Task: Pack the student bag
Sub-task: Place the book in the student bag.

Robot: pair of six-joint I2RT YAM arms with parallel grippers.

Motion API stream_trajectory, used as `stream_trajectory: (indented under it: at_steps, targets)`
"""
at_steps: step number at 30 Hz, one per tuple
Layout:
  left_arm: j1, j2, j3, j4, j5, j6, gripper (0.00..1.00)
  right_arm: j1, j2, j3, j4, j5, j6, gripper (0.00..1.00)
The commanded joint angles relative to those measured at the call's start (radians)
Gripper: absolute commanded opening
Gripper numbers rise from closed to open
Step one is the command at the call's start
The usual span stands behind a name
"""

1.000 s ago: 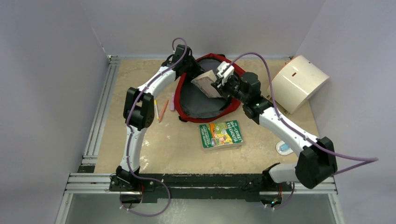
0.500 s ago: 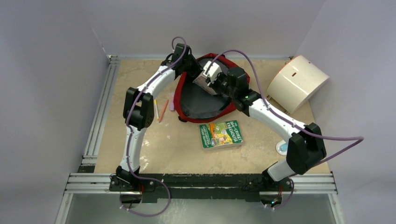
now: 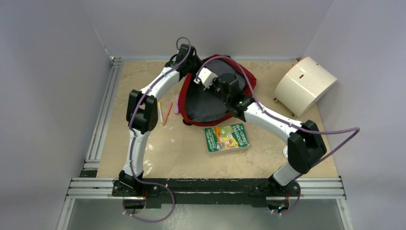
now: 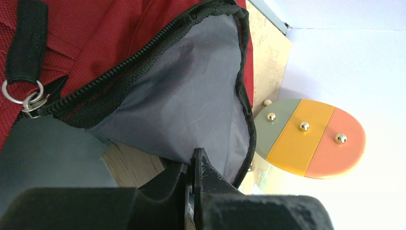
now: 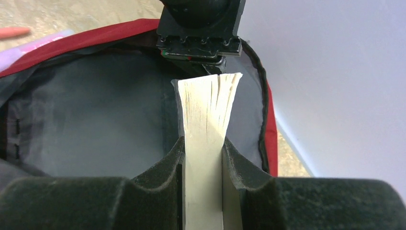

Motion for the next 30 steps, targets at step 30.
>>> stream_trajectory:
  at_steps: [30]
  targets:
    - [0.008, -0.033, 0.052, 0.021, 0.092, 0.025, 0.0, 0.097, 0.322, -0.159, 0.975, 0.591, -0.724, 0.0]
